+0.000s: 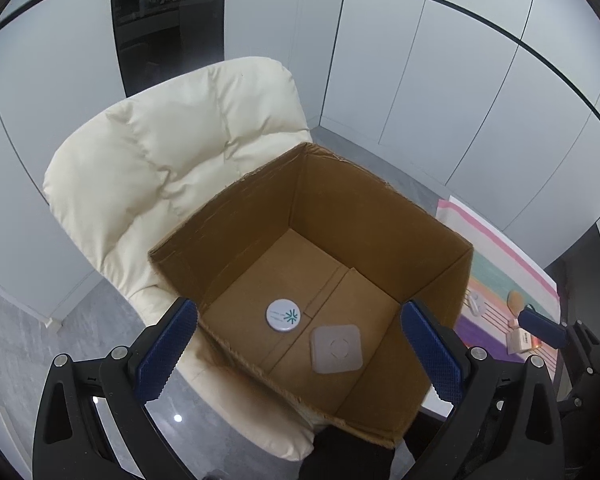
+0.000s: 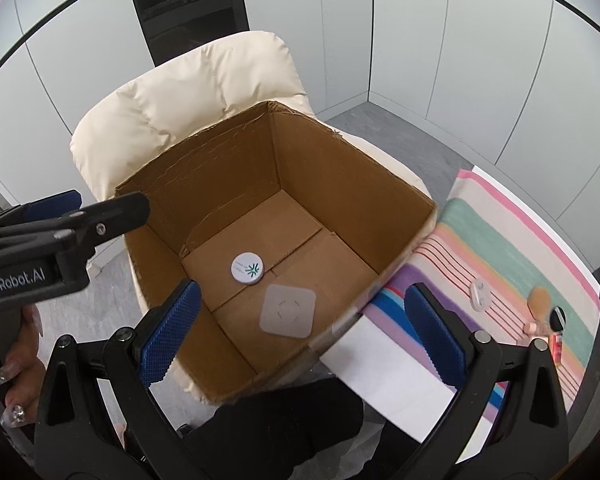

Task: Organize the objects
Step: 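Open the left tool dropping the compact while the right tool releases the case into the box, then withdraw both tools from the box back toward the table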

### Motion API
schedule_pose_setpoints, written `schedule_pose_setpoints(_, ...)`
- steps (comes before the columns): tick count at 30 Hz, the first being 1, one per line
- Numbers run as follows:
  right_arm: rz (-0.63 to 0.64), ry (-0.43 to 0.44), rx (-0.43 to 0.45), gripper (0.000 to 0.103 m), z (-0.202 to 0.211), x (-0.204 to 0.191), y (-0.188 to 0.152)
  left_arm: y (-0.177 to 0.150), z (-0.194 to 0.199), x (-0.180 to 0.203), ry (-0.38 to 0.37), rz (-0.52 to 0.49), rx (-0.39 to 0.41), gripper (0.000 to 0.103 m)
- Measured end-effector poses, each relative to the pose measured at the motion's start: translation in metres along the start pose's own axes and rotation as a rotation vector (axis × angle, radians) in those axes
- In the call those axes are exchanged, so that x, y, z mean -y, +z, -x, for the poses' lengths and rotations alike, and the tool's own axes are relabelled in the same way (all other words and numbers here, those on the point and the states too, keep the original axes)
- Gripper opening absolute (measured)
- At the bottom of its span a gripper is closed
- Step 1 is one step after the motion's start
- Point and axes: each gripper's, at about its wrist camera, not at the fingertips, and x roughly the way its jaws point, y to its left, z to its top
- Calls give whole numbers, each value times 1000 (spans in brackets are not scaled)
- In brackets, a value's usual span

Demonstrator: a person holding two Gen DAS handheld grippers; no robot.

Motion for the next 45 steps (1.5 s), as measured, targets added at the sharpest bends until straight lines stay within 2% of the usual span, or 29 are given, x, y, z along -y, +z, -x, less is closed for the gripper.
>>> schedule_pose_setpoints(7, -45, -12, -2, 103, 32, 6, -27, -26, 30, 4, -18, -17, 1, 103)
schedule_pose_setpoints(15, -118, -8, -8, 103, 70, 19, -69, -71, 57, 20, -2, -106, -19, 103)
schedule_pose_setpoints(23, -124, -26, -12, 103, 97, 27, -105, -107, 59, 42, -62, -140, -75, 102)
schedule_pose_setpoints(35, -200, -84, 19, 103, 122, 60, -120, -116, 61, 87, -103, -249, -87, 102)
schedule_pose_setpoints(45, -340, -159, 10, 103, 138, 115, -148, -120, 54, 127, -153, -324, -110, 102)
